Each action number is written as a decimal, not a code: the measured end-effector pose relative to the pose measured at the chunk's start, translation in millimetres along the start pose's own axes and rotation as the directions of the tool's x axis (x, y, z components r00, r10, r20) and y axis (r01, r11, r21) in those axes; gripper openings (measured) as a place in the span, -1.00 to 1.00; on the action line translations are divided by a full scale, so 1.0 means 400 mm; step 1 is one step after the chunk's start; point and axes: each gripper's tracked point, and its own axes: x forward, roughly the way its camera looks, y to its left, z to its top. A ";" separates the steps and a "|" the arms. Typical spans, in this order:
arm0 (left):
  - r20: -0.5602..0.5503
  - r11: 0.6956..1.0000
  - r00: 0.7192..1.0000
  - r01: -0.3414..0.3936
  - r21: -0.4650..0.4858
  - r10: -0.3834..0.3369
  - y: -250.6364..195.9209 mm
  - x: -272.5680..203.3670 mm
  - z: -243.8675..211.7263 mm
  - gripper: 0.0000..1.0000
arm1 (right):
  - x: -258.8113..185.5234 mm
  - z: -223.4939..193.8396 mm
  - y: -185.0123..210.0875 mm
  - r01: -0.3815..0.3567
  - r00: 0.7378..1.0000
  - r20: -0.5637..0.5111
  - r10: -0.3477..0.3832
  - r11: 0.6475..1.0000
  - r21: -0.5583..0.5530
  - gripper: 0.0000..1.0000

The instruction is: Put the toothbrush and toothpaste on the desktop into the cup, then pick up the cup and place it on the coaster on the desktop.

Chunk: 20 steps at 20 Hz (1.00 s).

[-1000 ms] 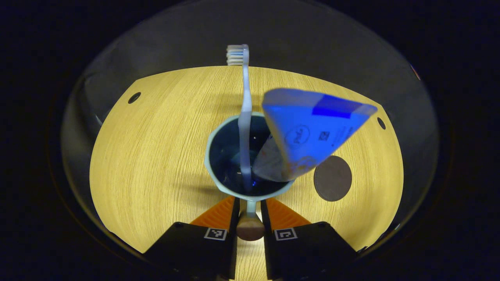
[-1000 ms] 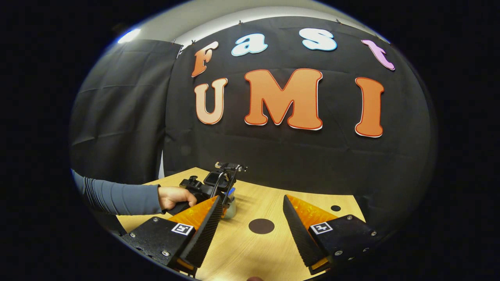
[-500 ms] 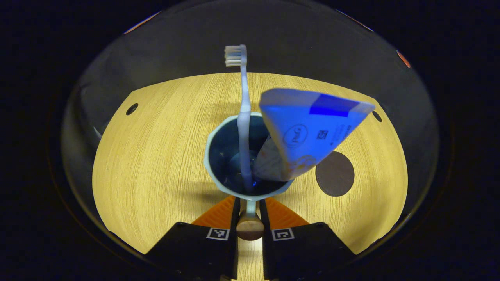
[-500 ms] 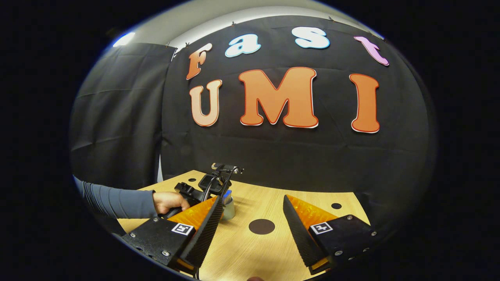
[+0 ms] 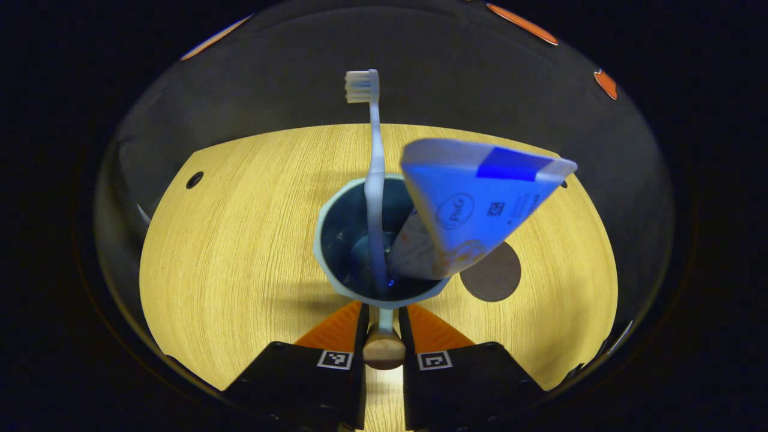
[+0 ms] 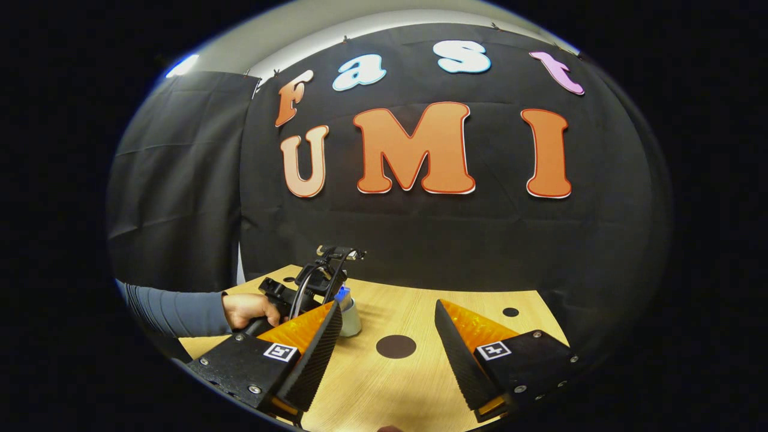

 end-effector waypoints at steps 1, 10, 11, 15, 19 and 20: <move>0.008 1.000 1.000 0.003 0.006 -0.003 -0.011 -0.021 0.013 -0.51 | -0.006 0.000 -0.008 0.006 1.000 0.002 -0.006 1.000 -0.001 0.86; 0.023 0.996 0.998 0.053 0.072 -0.055 -0.011 0.020 0.003 -0.51 | -0.074 -0.024 -0.079 0.048 0.999 0.014 -0.048 0.999 0.020 0.86; 0.025 0.995 0.998 0.054 0.081 -0.056 -0.015 0.021 0.002 -0.51 | -0.082 -0.030 -0.084 0.052 0.999 0.015 -0.052 0.998 0.020 0.86; 0.017 0.990 0.997 0.068 0.124 -0.070 -0.027 0.027 -0.006 -0.51 | -0.103 -0.040 -0.105 0.075 0.997 0.022 -0.075 0.997 0.001 0.86; -0.007 0.983 0.996 0.093 0.157 -0.093 -0.036 0.044 -0.022 -0.51 | -0.123 -0.051 -0.118 0.094 0.995 0.035 -0.093 0.995 -0.016 0.86; -0.009 0.982 0.996 0.093 0.166 -0.093 -0.035 0.048 -0.020 -0.51 | -0.127 -0.060 -0.121 0.100 0.995 0.028 -0.099 0.995 -0.025 0.86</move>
